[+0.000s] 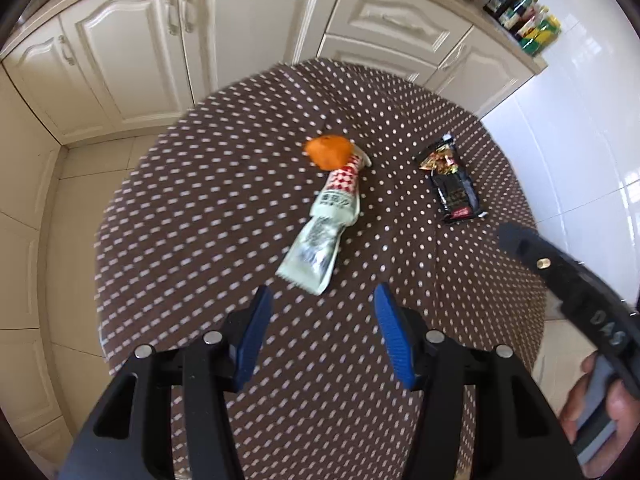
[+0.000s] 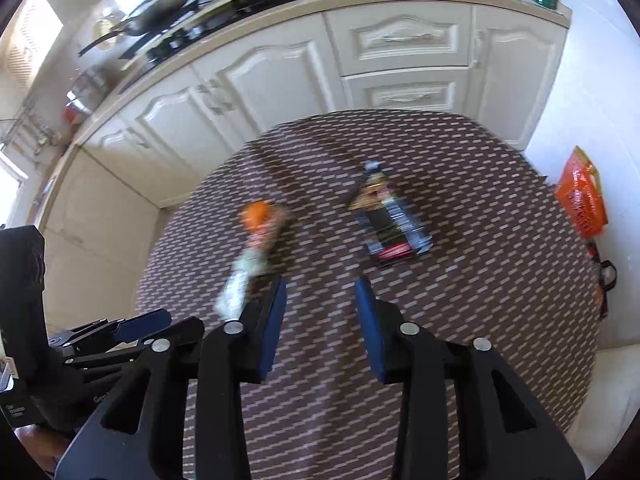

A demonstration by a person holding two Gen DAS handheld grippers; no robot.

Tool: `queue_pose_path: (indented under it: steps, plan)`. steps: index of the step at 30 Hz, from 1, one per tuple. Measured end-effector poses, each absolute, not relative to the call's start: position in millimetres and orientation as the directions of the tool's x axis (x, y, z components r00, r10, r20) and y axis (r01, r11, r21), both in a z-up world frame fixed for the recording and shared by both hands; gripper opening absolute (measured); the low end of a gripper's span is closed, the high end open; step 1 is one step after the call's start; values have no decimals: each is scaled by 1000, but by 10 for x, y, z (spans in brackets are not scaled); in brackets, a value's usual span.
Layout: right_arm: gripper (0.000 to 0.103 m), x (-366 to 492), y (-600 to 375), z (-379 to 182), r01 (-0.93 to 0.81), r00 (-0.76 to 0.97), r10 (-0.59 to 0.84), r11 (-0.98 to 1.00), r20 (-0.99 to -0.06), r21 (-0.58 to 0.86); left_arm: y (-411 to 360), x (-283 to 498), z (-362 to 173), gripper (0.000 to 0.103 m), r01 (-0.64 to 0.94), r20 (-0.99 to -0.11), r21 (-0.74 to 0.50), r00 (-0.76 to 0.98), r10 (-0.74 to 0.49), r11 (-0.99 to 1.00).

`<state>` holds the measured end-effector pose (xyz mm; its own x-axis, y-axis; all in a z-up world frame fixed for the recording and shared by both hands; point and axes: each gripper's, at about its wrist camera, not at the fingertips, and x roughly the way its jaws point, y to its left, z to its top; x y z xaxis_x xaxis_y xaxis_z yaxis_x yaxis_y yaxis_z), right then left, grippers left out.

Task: Collect trash
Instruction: 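Grasp the white printed paper wrapper with the left tool while the right tool grasps the gold-black snack packet, then carry both items over the blue bucket and open both tools to drop them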

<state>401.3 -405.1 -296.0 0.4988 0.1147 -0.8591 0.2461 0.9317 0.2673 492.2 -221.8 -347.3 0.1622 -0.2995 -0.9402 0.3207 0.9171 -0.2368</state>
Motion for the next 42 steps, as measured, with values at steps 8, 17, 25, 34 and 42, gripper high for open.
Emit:
queue_pose_path:
  steps: [8,17,25,34,42]
  plan:
    - [50,4294,-4465,-3318,263,469,102,932,-877,249,-2528,5167,-3877,53,317,-970,-133,155,-190,939]
    - [52,4608,-4406,-3568,197,432,129,952,-893,233,-2720,5318,-3998,35,351,-973,-82,176,-151,933]
    - [20,4583,-4176,-3619,126,407,100,978,-908,164,-2419,5310,-3975,16,306,-968,-162,137,-212,938]
    - [15,4332,-3826,-3352,146,444,150,961,-884,236,-1926,5066,-3731,14,268,-931,-283,151,-331,921]
    - [15,4158,-2956,-2962,52,472,239,953,-848,297,-1170,4802,-3493,14,229,-914,-306,202,-352,924]
